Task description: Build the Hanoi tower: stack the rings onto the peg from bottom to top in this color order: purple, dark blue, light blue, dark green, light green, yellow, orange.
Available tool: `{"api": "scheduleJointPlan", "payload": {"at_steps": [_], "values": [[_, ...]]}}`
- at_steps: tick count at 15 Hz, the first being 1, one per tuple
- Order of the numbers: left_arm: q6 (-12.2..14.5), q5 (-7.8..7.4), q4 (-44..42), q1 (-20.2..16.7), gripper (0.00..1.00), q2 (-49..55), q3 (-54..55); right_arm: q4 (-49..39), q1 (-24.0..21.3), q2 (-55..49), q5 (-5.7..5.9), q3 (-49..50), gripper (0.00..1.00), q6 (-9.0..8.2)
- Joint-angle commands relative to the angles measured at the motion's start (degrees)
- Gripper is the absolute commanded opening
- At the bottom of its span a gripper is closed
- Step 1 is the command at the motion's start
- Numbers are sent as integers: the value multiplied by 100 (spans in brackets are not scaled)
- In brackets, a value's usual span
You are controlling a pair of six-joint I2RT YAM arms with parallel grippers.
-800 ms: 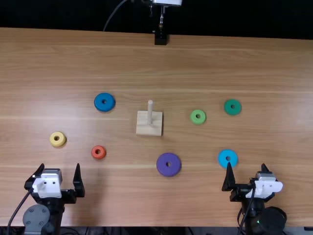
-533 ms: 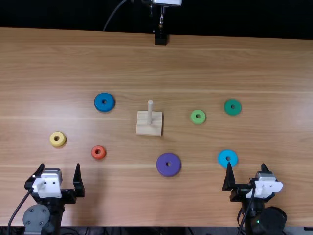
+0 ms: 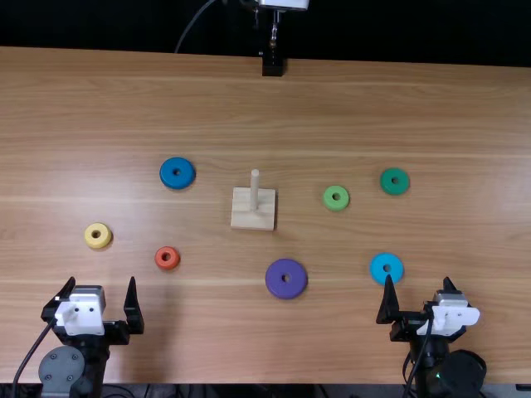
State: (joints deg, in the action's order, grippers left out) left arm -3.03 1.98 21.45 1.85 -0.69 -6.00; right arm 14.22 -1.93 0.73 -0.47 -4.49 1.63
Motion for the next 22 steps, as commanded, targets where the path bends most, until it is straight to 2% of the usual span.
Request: {"api": "scheduleJointPlan", "payload": {"at_steps": [1,19,21,22], "values": [[60,3,449,17,100,69,600,304,-61,-73,-37,370,100,16],[60,13,449,17,100,69,600,304,-61,-73,-16,370,100,6],[60,13,449,17,100,69,600,188,-105,-73,-6,177,100,16],[60,3,449,17,100,69,600,124,-211,41,-16,-377,100,16]]}}
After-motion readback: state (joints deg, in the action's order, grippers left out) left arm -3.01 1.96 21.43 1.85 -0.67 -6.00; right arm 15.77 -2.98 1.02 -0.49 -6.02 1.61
